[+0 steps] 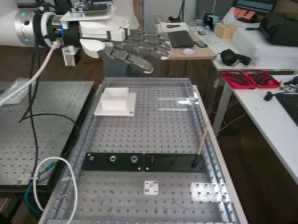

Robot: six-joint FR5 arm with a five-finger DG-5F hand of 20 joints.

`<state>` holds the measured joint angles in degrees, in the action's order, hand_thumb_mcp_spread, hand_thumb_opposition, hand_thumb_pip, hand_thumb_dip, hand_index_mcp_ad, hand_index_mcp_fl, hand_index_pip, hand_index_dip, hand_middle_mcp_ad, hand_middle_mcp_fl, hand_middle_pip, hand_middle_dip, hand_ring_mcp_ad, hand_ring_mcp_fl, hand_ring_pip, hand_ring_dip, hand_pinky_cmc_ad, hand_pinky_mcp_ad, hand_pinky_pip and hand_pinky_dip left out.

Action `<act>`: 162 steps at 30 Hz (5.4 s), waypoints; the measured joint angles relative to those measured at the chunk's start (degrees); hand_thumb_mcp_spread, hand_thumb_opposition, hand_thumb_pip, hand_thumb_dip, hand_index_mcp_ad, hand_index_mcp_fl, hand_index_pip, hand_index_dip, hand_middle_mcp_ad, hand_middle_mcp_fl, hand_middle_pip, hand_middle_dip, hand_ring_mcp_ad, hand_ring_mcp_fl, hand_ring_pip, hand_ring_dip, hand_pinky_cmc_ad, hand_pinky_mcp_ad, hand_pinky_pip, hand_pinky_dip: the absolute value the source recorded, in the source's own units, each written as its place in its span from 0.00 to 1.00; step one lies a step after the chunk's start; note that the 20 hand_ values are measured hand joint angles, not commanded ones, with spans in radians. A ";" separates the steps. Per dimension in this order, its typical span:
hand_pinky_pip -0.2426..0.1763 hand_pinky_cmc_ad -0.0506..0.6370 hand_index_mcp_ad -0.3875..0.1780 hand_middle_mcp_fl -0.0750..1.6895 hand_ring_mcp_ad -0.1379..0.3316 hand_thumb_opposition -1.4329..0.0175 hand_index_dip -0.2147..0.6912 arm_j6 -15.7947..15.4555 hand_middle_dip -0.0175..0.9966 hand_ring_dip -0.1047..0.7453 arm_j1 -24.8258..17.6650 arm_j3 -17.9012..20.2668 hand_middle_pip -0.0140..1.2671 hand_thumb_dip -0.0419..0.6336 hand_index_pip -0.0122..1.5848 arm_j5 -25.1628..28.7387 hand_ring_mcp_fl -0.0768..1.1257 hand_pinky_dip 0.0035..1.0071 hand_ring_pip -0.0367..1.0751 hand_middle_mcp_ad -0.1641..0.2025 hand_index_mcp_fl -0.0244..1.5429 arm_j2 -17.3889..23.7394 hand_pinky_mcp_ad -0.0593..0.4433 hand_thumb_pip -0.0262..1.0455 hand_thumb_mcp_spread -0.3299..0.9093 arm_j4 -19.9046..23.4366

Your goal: Grab the bearing and place it in the white container

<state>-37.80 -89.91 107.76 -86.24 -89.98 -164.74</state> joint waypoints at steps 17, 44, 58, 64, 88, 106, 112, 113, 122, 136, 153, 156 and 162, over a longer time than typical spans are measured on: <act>0.40 0.60 0.55 0.07 0.61 0.47 0.32 -2.42 0.19 0.20 14.81 3.45 0.12 0.34 0.32 -19.81 0.07 0.20 0.12 0.57 0.16 -5.83 0.71 0.51 0.57 6.18; 0.40 0.60 0.50 0.06 0.61 0.42 0.43 -2.32 0.19 0.20 24.48 -0.41 0.12 0.41 0.70 -34.83 0.07 0.18 0.12 0.57 0.11 -21.70 0.71 0.50 0.62 18.42; 0.40 0.60 0.47 0.06 0.61 0.42 0.43 -6.22 0.19 0.20 24.75 -2.65 0.12 0.44 0.77 -34.96 0.08 0.18 0.12 0.57 0.11 -26.72 0.71 0.50 0.64 20.45; 0.40 0.60 0.45 0.06 0.60 0.42 0.43 -7.44 0.19 0.20 24.80 -2.30 0.12 0.44 0.79 -34.90 0.08 0.18 0.12 0.57 0.11 -27.49 0.71 0.50 0.64 22.41; 0.40 0.60 0.40 0.06 0.57 0.42 0.43 -9.81 0.19 0.21 24.91 -3.96 0.12 0.44 0.83 -40.00 0.08 0.18 0.12 0.56 0.13 -27.90 0.70 0.52 0.64 20.86; 0.40 0.60 0.42 0.06 0.57 0.41 0.43 -13.42 0.19 0.21 27.05 -9.69 0.12 0.43 0.83 -46.04 0.08 0.18 0.12 0.56 0.13 -32.51 0.71 0.53 0.64 15.87; 0.40 0.60 0.42 0.06 0.56 0.41 0.43 -14.38 0.19 0.21 27.80 -11.08 0.12 0.43 0.83 -47.59 0.08 0.18 0.12 0.57 0.13 -33.91 0.71 0.53 0.64 15.26; 0.40 0.60 0.42 0.06 0.56 0.41 0.43 -14.11 0.19 0.21 27.93 -11.14 0.12 0.43 0.83 -47.72 0.08 0.18 0.12 0.57 0.13 -34.06 0.71 0.53 0.64 15.38; 0.40 0.60 0.42 0.06 0.56 0.41 0.42 -12.02 0.19 0.21 28.05 -10.66 0.12 0.43 0.83 -46.88 0.08 0.18 0.12 0.56 0.13 -34.74 0.71 0.53 0.64 16.90; 0.40 0.60 0.42 0.06 0.56 0.41 0.42 -11.61 0.19 0.21 27.77 -10.06 0.12 0.43 0.83 -46.11 0.08 0.18 0.12 0.56 0.14 -35.82 0.71 0.53 0.64 18.33; 0.40 0.60 0.42 0.06 0.56 0.41 0.42 -11.63 0.19 0.21 27.56 -9.95 0.12 0.43 0.84 -45.73 0.08 0.18 0.12 0.56 0.16 -36.48 0.71 0.53 0.64 18.31; 0.40 0.60 0.41 0.06 0.56 0.41 0.42 -11.50 0.19 0.21 27.54 -9.85 0.12 0.43 0.83 -45.77 0.08 0.18 0.12 0.56 0.16 -36.50 0.71 0.53 0.64 18.56; 0.40 0.60 0.42 0.06 0.56 0.41 0.41 -11.64 0.19 0.21 27.58 -10.10 0.12 0.43 0.83 -45.82 0.08 0.18 0.12 0.56 0.19 -36.59 0.71 0.53 0.64 18.32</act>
<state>-49.44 -62.34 97.66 -132.06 -126.56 -146.42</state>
